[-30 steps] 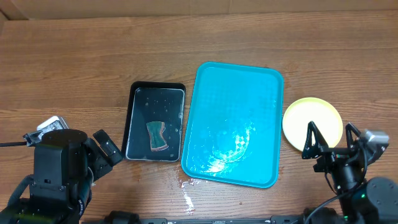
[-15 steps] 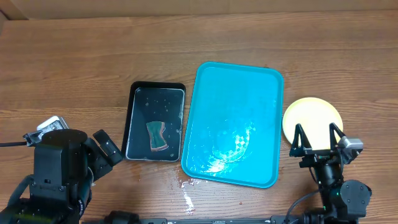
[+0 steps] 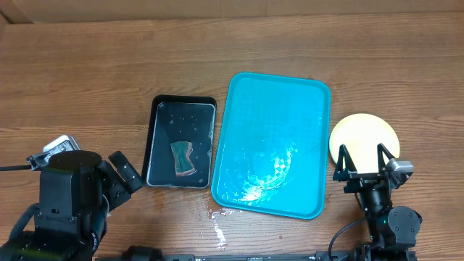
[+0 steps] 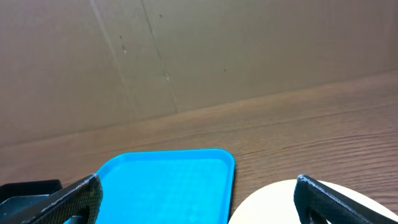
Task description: Clean dirty plates on tray and stack at the side
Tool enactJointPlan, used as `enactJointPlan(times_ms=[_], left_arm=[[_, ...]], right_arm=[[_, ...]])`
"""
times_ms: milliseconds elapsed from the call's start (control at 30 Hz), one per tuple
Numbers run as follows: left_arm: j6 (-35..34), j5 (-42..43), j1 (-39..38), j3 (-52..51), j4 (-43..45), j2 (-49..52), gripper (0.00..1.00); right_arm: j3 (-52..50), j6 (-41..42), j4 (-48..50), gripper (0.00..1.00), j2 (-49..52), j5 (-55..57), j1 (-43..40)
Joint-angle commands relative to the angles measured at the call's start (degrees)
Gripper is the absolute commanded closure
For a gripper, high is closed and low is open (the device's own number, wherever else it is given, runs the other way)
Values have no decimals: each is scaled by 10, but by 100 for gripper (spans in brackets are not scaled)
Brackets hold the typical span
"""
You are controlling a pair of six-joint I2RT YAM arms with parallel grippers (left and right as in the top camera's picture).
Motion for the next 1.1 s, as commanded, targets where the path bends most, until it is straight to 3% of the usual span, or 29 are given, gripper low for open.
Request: enactJointPlan(times_ms=[0, 633, 733, 900, 1067], left_arm=[[-5, -8, 4, 7, 0, 0, 0], [1, -26, 2, 6, 9, -2, 0], [24, -19, 11, -8, 75, -18, 0], [237, 168, 56, -118, 312, -74, 0], [275, 254, 71, -277, 482, -157, 0]], right_arm=[[-6, -1, 2, 0, -5, 9, -3], [-6, -1, 2, 0, -5, 9, -3], [-6, -1, 2, 0, -5, 9, -3], [-6, -1, 2, 0, -5, 9, -3], [-6, -1, 2, 0, -5, 9, -3]])
